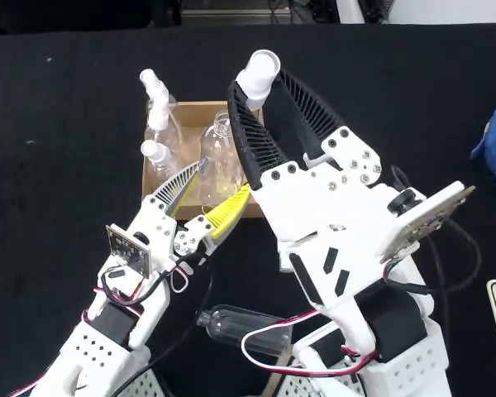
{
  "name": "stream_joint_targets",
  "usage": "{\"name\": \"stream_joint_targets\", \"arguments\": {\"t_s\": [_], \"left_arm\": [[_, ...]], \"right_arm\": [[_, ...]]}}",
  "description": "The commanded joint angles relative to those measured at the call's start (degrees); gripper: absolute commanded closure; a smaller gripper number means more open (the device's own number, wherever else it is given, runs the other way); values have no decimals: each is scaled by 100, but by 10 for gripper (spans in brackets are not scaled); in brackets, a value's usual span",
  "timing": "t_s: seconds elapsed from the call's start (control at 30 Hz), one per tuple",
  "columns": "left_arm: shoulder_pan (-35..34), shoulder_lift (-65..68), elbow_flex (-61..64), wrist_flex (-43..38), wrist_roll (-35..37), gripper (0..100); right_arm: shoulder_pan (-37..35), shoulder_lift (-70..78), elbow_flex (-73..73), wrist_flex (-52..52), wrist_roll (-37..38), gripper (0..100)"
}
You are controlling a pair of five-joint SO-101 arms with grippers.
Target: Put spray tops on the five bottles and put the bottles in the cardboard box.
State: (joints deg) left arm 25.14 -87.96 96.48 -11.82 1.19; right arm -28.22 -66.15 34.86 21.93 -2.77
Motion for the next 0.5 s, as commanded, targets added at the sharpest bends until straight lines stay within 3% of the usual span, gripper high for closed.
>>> {"name": "stream_joint_targets", "arguments": {"t_s": [0.0, 0.17, 0.3, 0.47], "left_arm": [[48, -18, 136, 18, 0, 970], [48, -18, 136, 18, 0, 970], [48, -18, 136, 18, 0, 970], [48, -18, 136, 18, 0, 970]], "right_arm": [[-114, 57, -259, 246, -35, 973], [-132, 884, -1675, 1705, -62, 858], [-141, 1508, -2571, 2532, -62, 858], [-141, 1692, -2862, 2760, -70, 858]]}}
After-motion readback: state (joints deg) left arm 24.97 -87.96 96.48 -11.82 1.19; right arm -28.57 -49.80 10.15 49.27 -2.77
